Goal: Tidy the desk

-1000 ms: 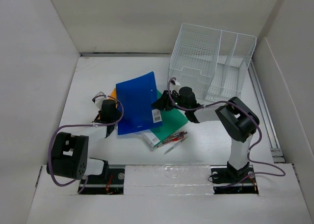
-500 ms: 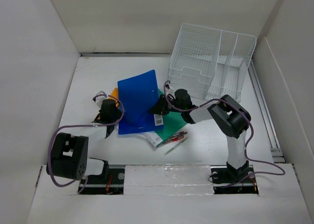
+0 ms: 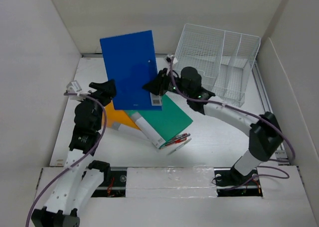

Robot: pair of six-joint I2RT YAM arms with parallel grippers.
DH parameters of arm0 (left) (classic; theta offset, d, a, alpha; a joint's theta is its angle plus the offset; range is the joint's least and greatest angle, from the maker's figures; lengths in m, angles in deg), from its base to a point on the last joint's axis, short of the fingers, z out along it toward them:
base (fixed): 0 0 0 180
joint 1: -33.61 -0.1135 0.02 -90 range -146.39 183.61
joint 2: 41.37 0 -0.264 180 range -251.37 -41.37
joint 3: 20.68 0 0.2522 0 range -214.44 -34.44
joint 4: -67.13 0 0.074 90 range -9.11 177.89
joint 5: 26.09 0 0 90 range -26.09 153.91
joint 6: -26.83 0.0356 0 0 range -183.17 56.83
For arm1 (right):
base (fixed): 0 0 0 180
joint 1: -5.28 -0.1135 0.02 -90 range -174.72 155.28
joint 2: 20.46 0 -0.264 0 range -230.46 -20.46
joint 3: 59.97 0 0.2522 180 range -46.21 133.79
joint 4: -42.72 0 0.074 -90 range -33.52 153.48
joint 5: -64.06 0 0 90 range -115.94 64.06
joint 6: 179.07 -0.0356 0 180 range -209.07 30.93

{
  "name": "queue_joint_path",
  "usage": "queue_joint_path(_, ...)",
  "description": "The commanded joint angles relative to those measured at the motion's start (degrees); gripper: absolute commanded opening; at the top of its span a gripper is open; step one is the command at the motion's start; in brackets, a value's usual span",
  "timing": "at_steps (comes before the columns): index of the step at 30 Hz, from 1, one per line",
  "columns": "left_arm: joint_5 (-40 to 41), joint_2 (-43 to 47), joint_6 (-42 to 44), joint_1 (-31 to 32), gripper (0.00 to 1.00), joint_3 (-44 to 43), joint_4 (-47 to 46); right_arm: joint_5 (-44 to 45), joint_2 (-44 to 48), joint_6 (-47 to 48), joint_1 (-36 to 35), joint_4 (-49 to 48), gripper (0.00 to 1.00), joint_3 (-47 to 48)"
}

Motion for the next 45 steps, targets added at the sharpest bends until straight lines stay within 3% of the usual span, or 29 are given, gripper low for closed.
queue_joint_path(1,-0.7,3.3,2.1,0.0,0.69,-4.5,5.8,7.5,8.6,6.7,1.8,4.2,0.0,5.6)
queue_joint_path(5,-3.7,8.2,3.7,0.0,0.7,-5.4,7.4,16.5,17.1,9.9,6.7,11.2,0.0,6.2)
queue_joint_path(8,-9.0,8.9,3.9,0.0,0.7,-4.2,7.4,28.0,24.9,12.0,12.4,15.7,0.0,5.0)
queue_joint_path(9,-12.3,8.9,3.8,0.0,0.7,-3.6,6.2,36.0,28.2,13.2,13.4,16.7,0.0,4.3)
queue_joint_path(12,-16.0,8.0,3.7,0.5,0.7,-2.5,5.3,48.6,31.1,15.0,19.3,22.1,0.0,5.0)
queue_joint_path(14,-16.4,7.9,4.1,1.9,0.69,-2.1,5.2,51.3,33.1,14.3,25.3,25.7,0.0,4.9)
queue_joint_path(19,-18.7,8.5,4.9,3.6,0.69,-3.4,5.4,53.8,36.0,13.0,33.7,26.4,0.0,4.6)
queue_joint_path(24,-19.0,9.1,4.5,7.7,0.69,-2.5,4.1,54.2,30.6,16.9,37.3,26.1,0.0,7.4)
queue_joint_path(28,-19.6,9.6,3.7,9.2,0.69,-0.6,2.5,51.6,28.4,22.4,39.5,18.5,0.0,3.7)
queue_joint_path(31,-20.2,9.4,3.1,9.2,0.69,0.3,1.6,45.9,28.2,25.8,40.2,10.7,0.0,0.5)
queue_joint_path(36,-20.5,9.1,3.0,9.2,0.68,0.3,1.6,41.9,25.4,27.3,40.2,7.1,0.0,1.0)
queue_joint_path(45,-21.2,8.0,2.9,9.2,0.68,0.4,1.4,40.9,25.1,31.0,37.6,-5.6,0.0,-4.1)
